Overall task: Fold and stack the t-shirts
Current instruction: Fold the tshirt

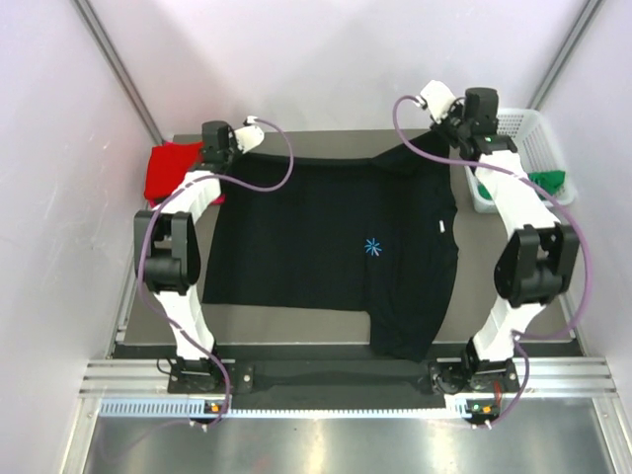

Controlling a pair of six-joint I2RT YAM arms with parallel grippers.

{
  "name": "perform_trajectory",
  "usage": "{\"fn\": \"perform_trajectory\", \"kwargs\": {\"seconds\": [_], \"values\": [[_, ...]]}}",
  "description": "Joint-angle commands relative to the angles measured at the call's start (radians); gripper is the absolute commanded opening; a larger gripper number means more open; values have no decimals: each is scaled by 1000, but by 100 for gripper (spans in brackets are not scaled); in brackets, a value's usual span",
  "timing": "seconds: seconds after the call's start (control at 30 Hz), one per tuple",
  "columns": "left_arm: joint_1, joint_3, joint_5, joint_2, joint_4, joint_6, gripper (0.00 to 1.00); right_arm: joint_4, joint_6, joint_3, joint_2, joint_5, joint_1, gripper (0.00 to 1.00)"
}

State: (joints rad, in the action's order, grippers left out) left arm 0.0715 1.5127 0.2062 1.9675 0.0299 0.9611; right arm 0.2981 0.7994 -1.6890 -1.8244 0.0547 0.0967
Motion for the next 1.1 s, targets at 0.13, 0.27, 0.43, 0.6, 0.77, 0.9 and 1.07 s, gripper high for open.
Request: {"fn": "perform_trajectory", "kwargs": {"seconds": [0.13,0.27,0.43,0.6,0.77,0.9,1.07], "values": [[-10,-144,-42,-171,-62,-36,0,65,-48,175,186,5,12,0],[-10,-203,-56,-231,-103,-50,0,88,-52,252,249,4,11,0],[-12,-290,-48,-285,-120,-64,0,122,-48,324,329,4,11,0],[-12,-374,-44,-335,-122,-59,0,168,-66,371,398,22,12,0],[-12,-405,-47,-354,-134,-70,0,222,-120,411,464,56,12,0],[-12,-439,-37,-355,-130,-68,0,237,-147,480,494,85,14,0],[-13,-502,-34,-366,-128,-62,0,248,-160,541,528,99,15,0]]}}
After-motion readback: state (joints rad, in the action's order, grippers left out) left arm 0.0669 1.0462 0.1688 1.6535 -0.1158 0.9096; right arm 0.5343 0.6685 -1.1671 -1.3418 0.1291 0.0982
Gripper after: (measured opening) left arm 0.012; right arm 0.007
